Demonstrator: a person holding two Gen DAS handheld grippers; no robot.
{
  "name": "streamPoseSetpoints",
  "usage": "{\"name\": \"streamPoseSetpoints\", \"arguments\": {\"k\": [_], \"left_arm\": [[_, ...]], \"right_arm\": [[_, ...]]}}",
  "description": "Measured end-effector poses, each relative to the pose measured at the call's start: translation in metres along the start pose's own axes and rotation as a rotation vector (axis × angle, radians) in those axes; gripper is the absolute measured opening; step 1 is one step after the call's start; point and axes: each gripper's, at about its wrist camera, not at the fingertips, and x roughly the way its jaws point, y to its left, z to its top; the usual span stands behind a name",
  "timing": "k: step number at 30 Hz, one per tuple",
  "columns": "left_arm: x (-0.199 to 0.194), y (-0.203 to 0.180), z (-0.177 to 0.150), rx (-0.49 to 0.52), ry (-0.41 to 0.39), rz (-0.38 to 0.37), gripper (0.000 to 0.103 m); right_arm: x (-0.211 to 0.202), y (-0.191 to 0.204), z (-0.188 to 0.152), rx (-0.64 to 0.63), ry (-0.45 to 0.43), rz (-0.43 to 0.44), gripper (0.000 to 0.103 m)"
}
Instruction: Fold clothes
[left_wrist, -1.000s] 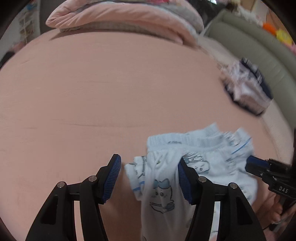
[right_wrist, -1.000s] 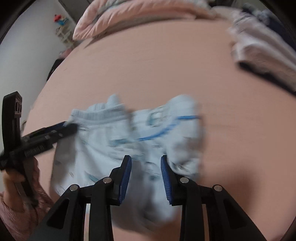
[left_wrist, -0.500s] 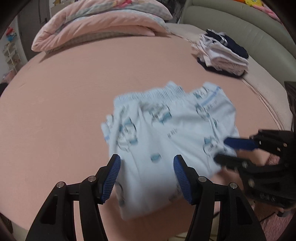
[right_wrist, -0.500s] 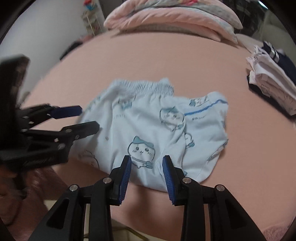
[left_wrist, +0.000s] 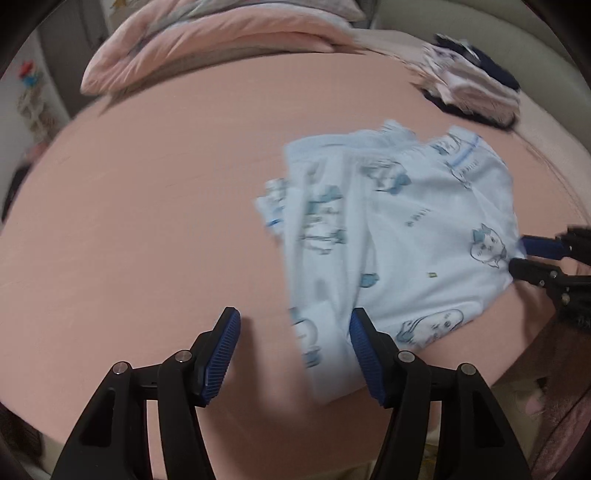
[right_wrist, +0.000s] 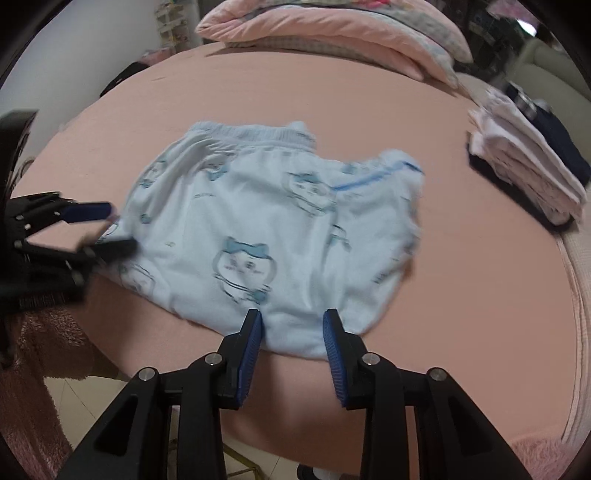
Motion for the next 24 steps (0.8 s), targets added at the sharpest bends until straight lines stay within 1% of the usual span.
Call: {"name": "streamPoseSetpoints", "arguments": {"k": [1, 2, 3, 4, 5, 6, 8, 10, 11, 13, 14, 15, 16, 17, 18, 19, 20, 22, 23, 24], "left_arm": [[-0.001, 0.006, 0.0, -0.039, 0.002, -0.024, 0.06], [-0.003, 0.012, -0.001, -0.076, 0.004, -0.047, 0.06], [-0.008, 0.015, -0.002, -0.102, -0.009, -0.056, 0.06], [-0.013, 0.018, -0.004, -0.13, -0.021, -0.068, 0.059], [-0.017, 0.021, -0.006, -0.17, -0.028, -0.118, 0.059], [-0.02, 0.024, -0.009, -0.211, -0.033, -0.165, 0.059], [-0.02, 0.03, -0.017, -0.303, -0.01, -0.227, 0.059], [-0.015, 0.028, -0.027, -0.351, 0.023, -0.269, 0.059], [-0.012, 0.025, -0.029, -0.355, 0.04, -0.271, 0.059], [-0.013, 0.021, -0.031, -0.337, 0.035, -0.252, 0.059], [-0.012, 0.017, -0.031, -0.329, 0.031, -0.243, 0.057], [-0.009, 0.014, -0.031, -0.324, 0.03, -0.236, 0.057], [-0.008, 0.01, -0.03, -0.307, 0.028, -0.227, 0.052], [-0.006, 0.006, -0.028, -0.29, 0.026, -0.218, 0.035], [-0.002, 0.0, -0.026, -0.275, 0.027, -0.222, 0.025], [-0.001, -0.005, -0.024, -0.257, 0.028, -0.22, 0.014], [0.0, -0.01, -0.022, -0.238, 0.028, -0.219, 0.01], [-0.001, -0.016, -0.019, -0.197, 0.028, -0.202, 0.009], [-0.003, -0.017, -0.018, -0.175, 0.028, -0.189, 0.009], [-0.005, -0.019, -0.017, -0.151, 0.028, -0.173, 0.008]], "right_arm": [[0.0, -0.011, -0.002, 0.042, 0.012, -0.01, 0.045], [0.001, -0.023, -0.003, 0.099, 0.026, -0.013, 0.046], [-0.001, -0.033, -0.003, 0.15, 0.025, 0.005, 0.046], [-0.006, -0.04, -0.003, 0.194, 0.007, 0.047, 0.046], [-0.01, -0.048, -0.003, 0.238, -0.011, 0.089, 0.046], [-0.014, -0.053, -0.004, 0.27, -0.024, 0.132, 0.048], [-0.013, -0.054, -0.01, 0.315, -0.014, 0.212, 0.048], [-0.013, -0.049, -0.021, 0.359, 0.023, 0.264, 0.048], [-0.012, -0.047, -0.023, 0.372, 0.036, 0.27, 0.048], [-0.013, -0.046, -0.023, 0.383, 0.029, 0.276, 0.048], [-0.011, -0.046, -0.022, 0.394, 0.026, 0.292, 0.048], [-0.006, -0.047, -0.022, 0.411, 0.026, 0.32, 0.049], [-0.002, -0.048, -0.022, 0.43, 0.03, 0.342, 0.048], [0.002, -0.049, -0.022, 0.444, 0.031, 0.347, 0.048], [0.005, -0.05, -0.022, 0.451, 0.026, 0.341, 0.045], [0.009, -0.05, -0.021, 0.458, 0.022, 0.336, 0.039], [0.009, -0.05, -0.021, 0.453, 0.017, 0.326, 0.027], [0.005, -0.045, -0.019, 0.418, 0.006, 0.301, 0.014], [0.0, -0.041, -0.019, 0.407, -0.001, 0.312, 0.013], [-0.006, -0.038, -0.02, 0.407, -0.006, 0.342, 0.012]]}}
